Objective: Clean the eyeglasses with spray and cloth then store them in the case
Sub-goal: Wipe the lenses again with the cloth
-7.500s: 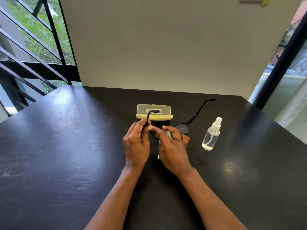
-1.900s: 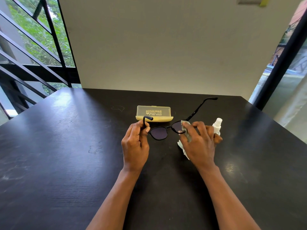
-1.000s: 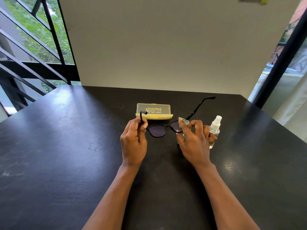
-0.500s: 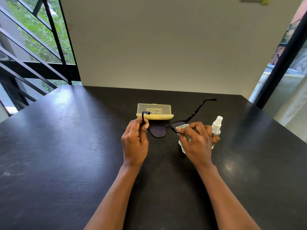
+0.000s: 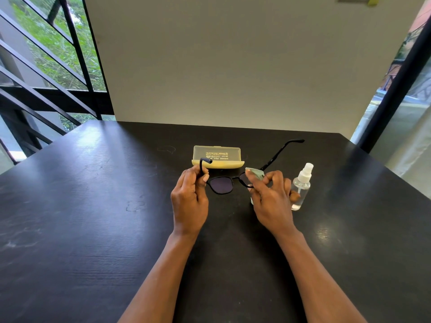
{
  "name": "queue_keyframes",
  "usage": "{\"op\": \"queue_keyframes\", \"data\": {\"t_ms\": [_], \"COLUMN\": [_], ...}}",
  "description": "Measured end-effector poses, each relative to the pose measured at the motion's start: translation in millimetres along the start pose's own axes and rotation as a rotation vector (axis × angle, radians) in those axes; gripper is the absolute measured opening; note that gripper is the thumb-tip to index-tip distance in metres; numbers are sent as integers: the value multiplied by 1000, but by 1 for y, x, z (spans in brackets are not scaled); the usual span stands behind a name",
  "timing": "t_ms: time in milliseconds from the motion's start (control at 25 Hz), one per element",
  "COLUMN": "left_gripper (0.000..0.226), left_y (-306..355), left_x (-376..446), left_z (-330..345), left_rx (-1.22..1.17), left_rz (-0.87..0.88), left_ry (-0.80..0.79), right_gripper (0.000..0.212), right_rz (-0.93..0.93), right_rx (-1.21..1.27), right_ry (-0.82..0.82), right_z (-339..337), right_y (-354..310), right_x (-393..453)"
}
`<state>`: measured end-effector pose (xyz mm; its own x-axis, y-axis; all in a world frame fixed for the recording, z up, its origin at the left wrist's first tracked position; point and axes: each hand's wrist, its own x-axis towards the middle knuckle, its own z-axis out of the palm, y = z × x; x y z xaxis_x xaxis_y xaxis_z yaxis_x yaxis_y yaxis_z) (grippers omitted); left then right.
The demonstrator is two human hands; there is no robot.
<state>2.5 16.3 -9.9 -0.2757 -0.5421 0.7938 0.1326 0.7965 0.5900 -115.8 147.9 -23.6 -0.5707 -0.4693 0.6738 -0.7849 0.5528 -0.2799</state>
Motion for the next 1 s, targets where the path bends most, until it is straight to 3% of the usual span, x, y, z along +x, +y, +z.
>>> {"op": "queue_keyframes", "data": {"t_ms": [160, 440, 640, 880, 1000], "left_gripper": [14, 14, 15, 15, 13], "left_y": [0, -2, -5, -6, -6], "left_x": [-1, 1, 3, 4, 6], "left_z": [0, 0, -1, -3, -4], "left_rx": [-6, -13, -10, -17, 0], "left_rz": [-6, -35, -40, -107, -121], "left_ry": [-1, 28, 45, 95, 113], "right_gripper": [39, 12, 17, 19, 31], "right_rz": [-24, -84, -24, 64, 113], "right_rx": [92, 120, 197, 544, 625], "right_ry": [26, 205, 217, 112, 96], "right_z": [0, -4, -6, -10, -13], "right_y": [2, 6, 2, 3, 3], "right_x": [1, 2, 1, 5, 6]}}
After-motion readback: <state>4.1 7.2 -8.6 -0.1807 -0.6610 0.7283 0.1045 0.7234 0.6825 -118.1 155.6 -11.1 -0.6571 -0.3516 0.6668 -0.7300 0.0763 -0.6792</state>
